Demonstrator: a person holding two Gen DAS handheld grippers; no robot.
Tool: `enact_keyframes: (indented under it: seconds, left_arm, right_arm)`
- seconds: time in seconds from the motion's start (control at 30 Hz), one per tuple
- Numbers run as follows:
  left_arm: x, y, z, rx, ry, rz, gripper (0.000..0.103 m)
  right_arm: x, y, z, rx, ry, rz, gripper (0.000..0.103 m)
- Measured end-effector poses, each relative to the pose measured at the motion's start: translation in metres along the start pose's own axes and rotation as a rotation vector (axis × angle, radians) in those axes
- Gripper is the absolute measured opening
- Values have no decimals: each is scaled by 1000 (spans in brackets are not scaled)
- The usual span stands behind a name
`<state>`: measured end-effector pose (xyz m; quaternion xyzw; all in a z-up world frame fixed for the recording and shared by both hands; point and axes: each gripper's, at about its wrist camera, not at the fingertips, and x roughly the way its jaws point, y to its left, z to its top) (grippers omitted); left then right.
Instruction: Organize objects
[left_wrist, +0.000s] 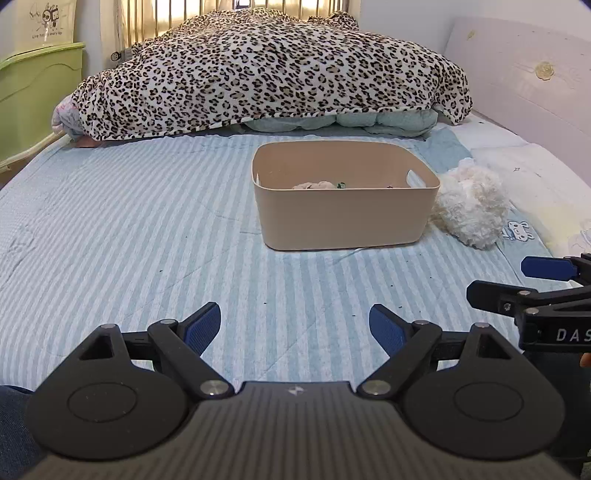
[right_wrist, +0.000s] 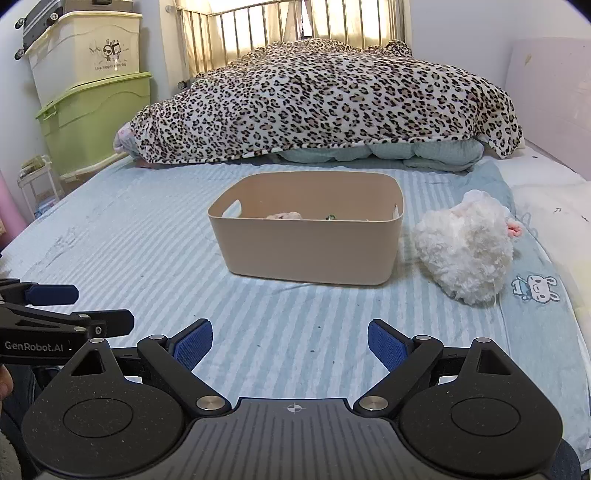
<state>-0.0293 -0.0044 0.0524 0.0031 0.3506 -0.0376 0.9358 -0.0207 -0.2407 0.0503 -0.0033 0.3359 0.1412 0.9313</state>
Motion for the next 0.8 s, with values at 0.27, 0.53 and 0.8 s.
enact_keyframes:
  seconds: [0.27,0.53,0.8]
  left_arm:
    - [1,-4,0,11,10,3,88]
    - [3,-5,-1,15,18,-2,88]
    - [8,-7,-3,7,26,-12,89]
  right_arm:
    - [4,-3,-4,15,20,-14,92]
    - [4,-5,-3,15,21,-20,92]
    - [8,-7,-3,19,29,-16,92]
